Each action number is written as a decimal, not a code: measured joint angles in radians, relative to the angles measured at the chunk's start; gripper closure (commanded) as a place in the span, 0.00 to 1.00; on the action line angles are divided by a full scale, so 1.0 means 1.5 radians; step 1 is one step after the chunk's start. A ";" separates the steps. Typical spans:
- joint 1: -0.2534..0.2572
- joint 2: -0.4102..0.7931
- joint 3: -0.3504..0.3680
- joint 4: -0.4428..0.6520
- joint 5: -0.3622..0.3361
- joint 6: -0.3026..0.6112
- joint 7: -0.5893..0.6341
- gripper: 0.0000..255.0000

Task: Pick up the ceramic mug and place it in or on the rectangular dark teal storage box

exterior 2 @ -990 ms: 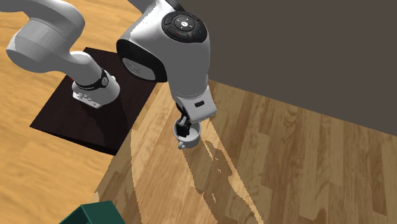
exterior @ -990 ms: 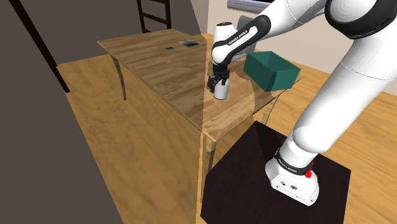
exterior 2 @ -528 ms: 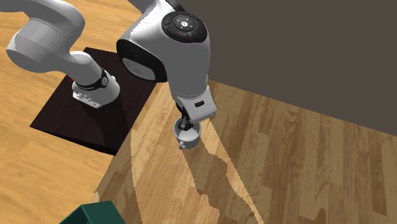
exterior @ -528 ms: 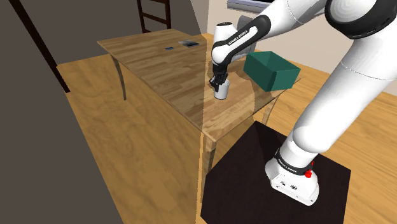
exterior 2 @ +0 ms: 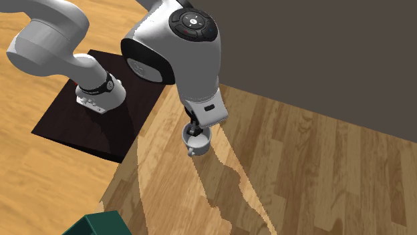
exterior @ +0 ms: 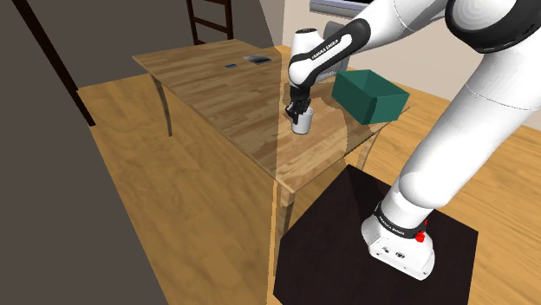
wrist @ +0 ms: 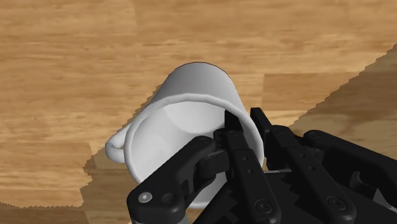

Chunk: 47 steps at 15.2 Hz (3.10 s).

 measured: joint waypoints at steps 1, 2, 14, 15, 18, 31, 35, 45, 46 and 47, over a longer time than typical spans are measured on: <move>0.000 -0.006 0.000 0.003 -0.001 -0.009 0.000 1.00; 0.000 -0.011 0.001 0.007 -0.001 -0.017 0.000 1.00; 0.002 -0.062 0.005 0.065 -0.003 -0.126 -0.002 1.00; 0.002 -0.068 0.006 0.069 -0.003 -0.136 -0.001 1.00; 0.002 -0.077 0.006 0.088 -0.003 -0.164 -0.004 1.00; 0.004 -0.102 0.011 0.179 -0.001 -0.280 -0.008 1.00; 0.004 -0.108 0.012 0.209 -0.001 -0.315 -0.011 1.00; -0.028 -0.107 -0.037 0.267 -0.009 -0.365 -0.094 1.00; -0.033 -0.103 -0.047 0.272 -0.009 -0.365 -0.109 1.00; -0.040 -0.096 -0.059 0.279 -0.010 -0.364 -0.128 1.00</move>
